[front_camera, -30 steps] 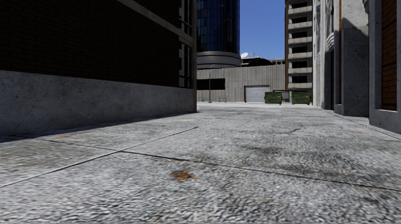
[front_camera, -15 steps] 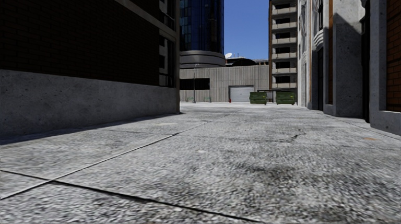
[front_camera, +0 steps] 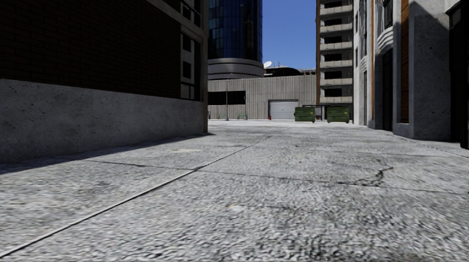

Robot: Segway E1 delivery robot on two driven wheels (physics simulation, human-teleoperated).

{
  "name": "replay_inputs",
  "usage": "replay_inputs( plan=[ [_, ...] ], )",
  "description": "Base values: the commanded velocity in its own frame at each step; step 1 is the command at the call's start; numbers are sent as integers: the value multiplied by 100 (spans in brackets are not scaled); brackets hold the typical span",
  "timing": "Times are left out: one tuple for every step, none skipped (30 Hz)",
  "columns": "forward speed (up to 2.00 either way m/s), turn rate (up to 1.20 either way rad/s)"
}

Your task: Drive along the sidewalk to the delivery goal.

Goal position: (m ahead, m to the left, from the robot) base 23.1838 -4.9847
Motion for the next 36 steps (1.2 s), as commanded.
replay_inputs(
  plan=[
    [200, -15],
    [200, -25],
    [200, -29],
    [200, -30],
    [200, -30],
    [200, -30],
    [200, -30],
    [200, -30],
    [200, -30],
    [200, -25],
    [200, -1],
    [200, -1],
    [200, 0],
    [200, 0],
    [200, 0],
    [200, 0],
    [200, 0],
    [200, 0],
    [200, 0],
    [200, 0],
    [200, 0],
    [200, 0],
    [200, 0],
    [200, 0],
    [200, 0],
    [200, 0],
    [200, -18],
    [200, -35],
    [200, -41],
    [200, -41],
    [200, -42],
    [200, -42],
    [200, -42],
    [200, -42],
    [200, -42],
    [200, -34]
  ],
)
